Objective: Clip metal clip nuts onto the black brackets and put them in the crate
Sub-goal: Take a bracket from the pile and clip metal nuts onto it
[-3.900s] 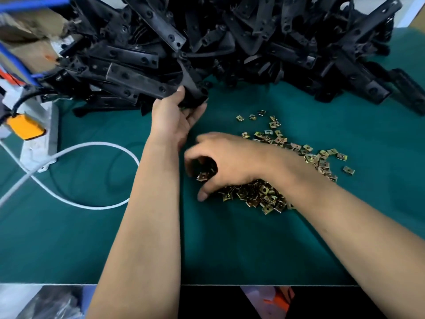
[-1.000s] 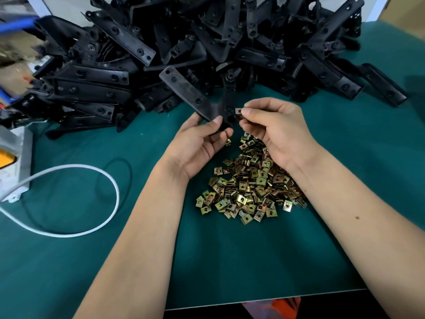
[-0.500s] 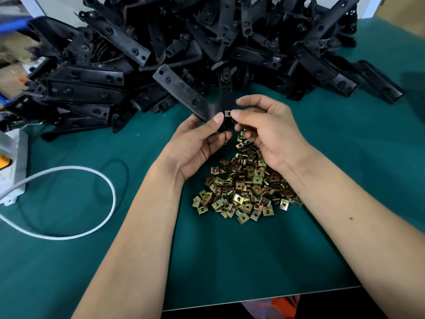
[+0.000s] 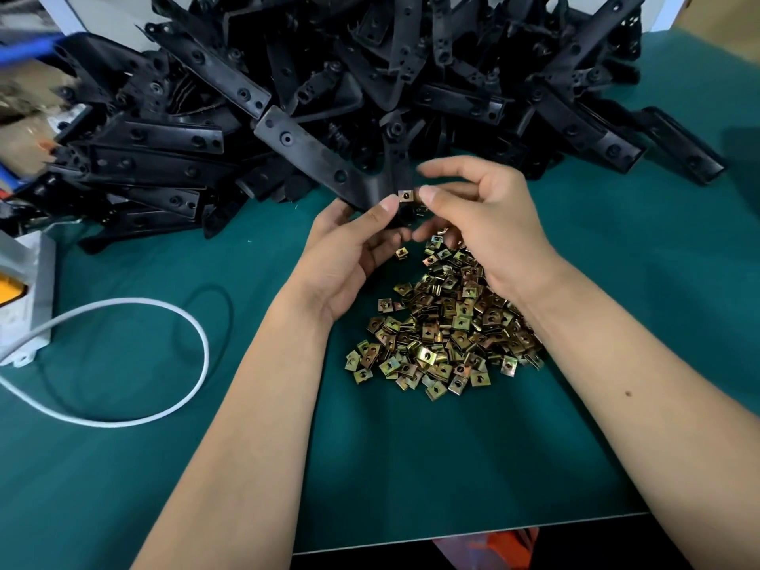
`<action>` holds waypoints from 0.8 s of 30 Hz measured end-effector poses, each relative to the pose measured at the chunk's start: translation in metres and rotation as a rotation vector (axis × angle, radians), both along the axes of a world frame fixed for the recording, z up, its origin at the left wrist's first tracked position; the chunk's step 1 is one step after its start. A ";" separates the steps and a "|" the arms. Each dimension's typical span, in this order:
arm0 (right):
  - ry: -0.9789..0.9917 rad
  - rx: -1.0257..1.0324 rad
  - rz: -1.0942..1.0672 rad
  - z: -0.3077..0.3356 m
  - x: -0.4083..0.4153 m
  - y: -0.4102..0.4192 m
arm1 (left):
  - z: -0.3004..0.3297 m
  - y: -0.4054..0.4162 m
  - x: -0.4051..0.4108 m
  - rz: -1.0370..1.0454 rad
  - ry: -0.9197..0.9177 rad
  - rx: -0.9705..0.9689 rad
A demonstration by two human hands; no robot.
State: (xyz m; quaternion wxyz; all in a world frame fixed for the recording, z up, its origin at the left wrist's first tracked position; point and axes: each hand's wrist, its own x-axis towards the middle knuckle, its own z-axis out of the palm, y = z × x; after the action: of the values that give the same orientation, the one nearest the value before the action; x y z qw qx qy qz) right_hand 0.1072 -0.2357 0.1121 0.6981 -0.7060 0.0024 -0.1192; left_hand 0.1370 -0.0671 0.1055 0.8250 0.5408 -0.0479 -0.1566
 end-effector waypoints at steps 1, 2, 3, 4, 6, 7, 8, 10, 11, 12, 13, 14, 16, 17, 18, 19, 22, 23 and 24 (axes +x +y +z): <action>-0.014 -0.023 0.009 0.001 0.001 -0.002 | 0.000 0.002 0.001 -0.004 0.009 -0.029; -0.025 -0.054 0.006 0.001 0.002 -0.004 | 0.001 0.003 0.002 0.000 0.021 -0.060; -0.034 -0.096 -0.013 0.001 0.003 -0.007 | 0.001 0.005 0.003 0.015 0.037 -0.095; -0.045 -0.154 -0.042 0.000 0.004 -0.010 | 0.001 0.007 0.003 0.041 0.057 -0.133; -0.083 -0.367 -0.103 -0.004 0.005 -0.015 | 0.001 0.011 0.005 0.101 0.097 -0.205; -0.110 -0.515 -0.111 -0.006 0.005 -0.017 | 0.001 0.013 0.006 0.121 0.112 -0.232; -0.133 -0.664 -0.090 -0.008 0.005 -0.017 | 0.001 0.015 0.007 0.136 0.126 -0.251; -0.147 -0.931 0.003 -0.012 0.005 -0.013 | 0.001 0.016 0.007 0.150 0.148 -0.264; -0.135 -1.031 0.058 -0.013 0.005 -0.011 | 0.000 0.015 0.007 0.151 0.155 -0.264; -0.118 -1.092 0.101 -0.014 0.005 -0.008 | 0.000 0.014 0.006 0.148 0.161 -0.263; -0.108 -1.116 0.124 -0.016 0.006 -0.006 | -0.001 0.014 0.006 0.148 0.167 -0.264; -0.111 -1.109 0.127 -0.017 0.006 -0.005 | -0.001 0.014 0.006 0.150 0.173 -0.268; -0.129 -1.061 0.101 -0.019 0.006 -0.006 | -0.001 0.015 0.007 0.160 0.185 -0.286; -0.132 -1.039 0.084 -0.019 0.006 -0.006 | -0.001 0.016 0.008 0.168 0.191 -0.297; -0.133 -1.028 0.069 -0.019 0.006 -0.006 | -0.001 0.016 0.008 0.179 0.200 -0.306; -0.137 -1.041 0.053 -0.018 0.007 -0.005 | -0.001 0.016 0.009 0.186 0.207 -0.310; -0.122 -1.232 0.097 -0.015 0.016 0.004 | -0.001 0.016 0.009 0.184 0.202 -0.296; -0.095 -1.288 0.146 -0.014 0.019 0.008 | -0.001 0.015 0.009 0.178 0.194 -0.281; -0.061 -1.315 0.192 -0.014 0.022 0.011 | -0.002 0.014 0.009 0.172 0.185 -0.265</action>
State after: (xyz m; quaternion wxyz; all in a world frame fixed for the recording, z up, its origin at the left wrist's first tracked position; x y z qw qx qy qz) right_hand 0.1292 -0.2243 0.0980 0.1290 -0.9782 -0.1536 -0.0530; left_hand 0.1462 -0.0531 0.1040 0.9004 0.4126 0.0543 -0.1270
